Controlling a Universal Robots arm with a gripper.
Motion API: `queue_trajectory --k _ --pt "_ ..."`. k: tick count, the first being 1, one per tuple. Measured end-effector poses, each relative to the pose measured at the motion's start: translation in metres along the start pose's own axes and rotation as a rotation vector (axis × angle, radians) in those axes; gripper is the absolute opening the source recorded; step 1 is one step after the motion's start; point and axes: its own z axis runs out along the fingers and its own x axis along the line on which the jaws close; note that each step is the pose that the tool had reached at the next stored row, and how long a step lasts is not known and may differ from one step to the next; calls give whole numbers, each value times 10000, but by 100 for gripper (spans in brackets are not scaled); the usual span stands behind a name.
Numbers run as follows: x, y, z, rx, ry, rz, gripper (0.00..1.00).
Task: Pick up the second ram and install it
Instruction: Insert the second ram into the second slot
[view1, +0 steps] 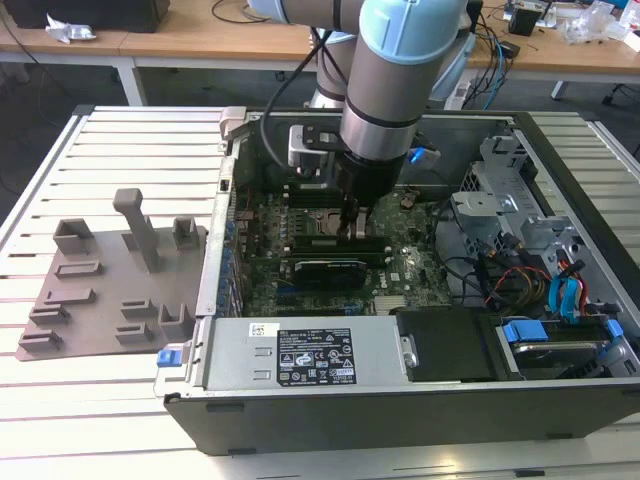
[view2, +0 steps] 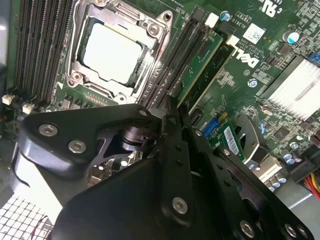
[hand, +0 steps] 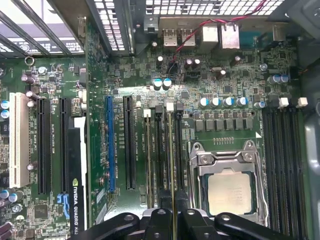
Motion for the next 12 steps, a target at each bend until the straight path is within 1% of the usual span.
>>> queue_trajectory --k 8,12 --pt "-9 7 26 -3 4 -37 14" --pt "-23 8 67 -4 3 -68 14"
